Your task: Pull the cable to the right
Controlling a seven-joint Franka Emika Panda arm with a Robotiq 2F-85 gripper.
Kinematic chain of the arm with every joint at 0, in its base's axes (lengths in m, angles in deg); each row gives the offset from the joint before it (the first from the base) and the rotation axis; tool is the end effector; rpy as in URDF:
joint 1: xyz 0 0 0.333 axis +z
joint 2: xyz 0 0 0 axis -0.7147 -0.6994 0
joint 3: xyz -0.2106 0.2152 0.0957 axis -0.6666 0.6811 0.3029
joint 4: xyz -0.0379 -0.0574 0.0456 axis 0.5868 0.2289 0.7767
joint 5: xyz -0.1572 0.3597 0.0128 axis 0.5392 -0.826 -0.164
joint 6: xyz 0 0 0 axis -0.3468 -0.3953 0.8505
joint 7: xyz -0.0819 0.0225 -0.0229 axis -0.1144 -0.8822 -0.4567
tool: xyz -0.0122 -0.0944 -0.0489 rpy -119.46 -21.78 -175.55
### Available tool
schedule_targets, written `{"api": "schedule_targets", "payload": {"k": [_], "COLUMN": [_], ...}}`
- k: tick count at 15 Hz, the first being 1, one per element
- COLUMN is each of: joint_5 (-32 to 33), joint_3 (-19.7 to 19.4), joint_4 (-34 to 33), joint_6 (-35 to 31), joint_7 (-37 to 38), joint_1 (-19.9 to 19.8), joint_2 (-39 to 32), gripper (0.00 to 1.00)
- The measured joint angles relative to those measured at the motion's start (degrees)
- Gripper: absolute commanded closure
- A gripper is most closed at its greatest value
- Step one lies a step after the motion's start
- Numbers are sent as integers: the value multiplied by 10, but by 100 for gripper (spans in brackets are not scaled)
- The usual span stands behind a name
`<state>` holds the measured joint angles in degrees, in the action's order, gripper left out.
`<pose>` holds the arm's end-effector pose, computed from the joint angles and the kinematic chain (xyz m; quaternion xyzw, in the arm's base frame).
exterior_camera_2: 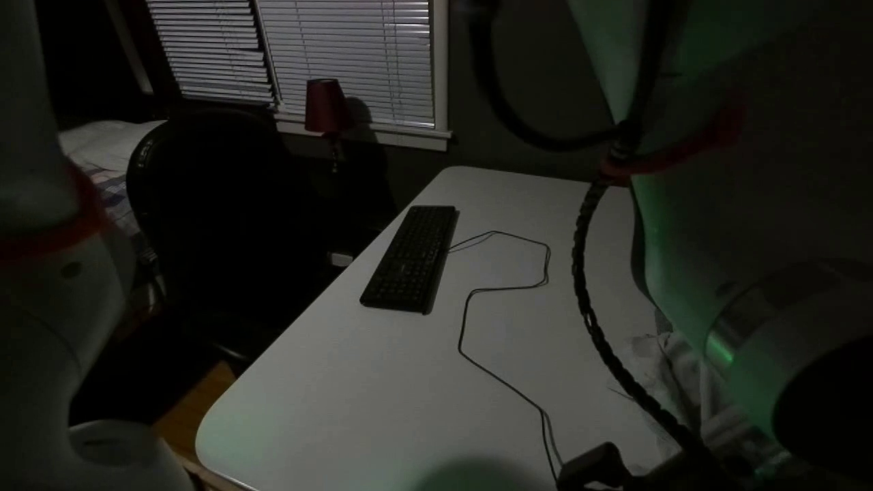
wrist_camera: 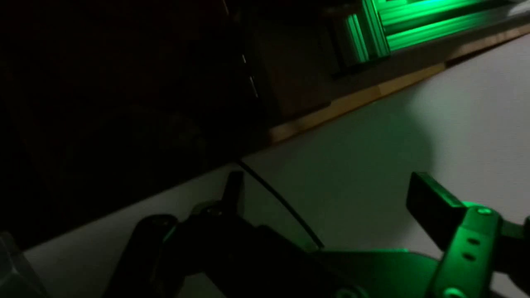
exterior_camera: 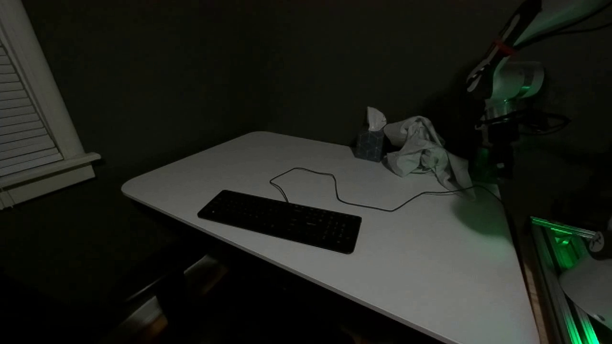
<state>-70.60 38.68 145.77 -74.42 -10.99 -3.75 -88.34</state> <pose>0.1893 -0.4189 0.1994 -0.9557 0.1230 0.1578 0.2159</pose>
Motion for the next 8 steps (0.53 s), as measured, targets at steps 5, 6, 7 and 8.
{"api": "schedule_targets", "payload": {"k": [5, 6, 7, 8], "joint_5": [-87, -104, -119, -132], "joint_3": [8, 8, 7, 7], "joint_4": [88, 109, 130, 150], "joint_6": [-96, -113, -134, -156], "joint_7": [-15, -15, -15, -15], "joint_1": [40, 52, 66, 81], "joint_2": [102, 126, 152, 178], "gripper": [0, 0, 0, 0]}}
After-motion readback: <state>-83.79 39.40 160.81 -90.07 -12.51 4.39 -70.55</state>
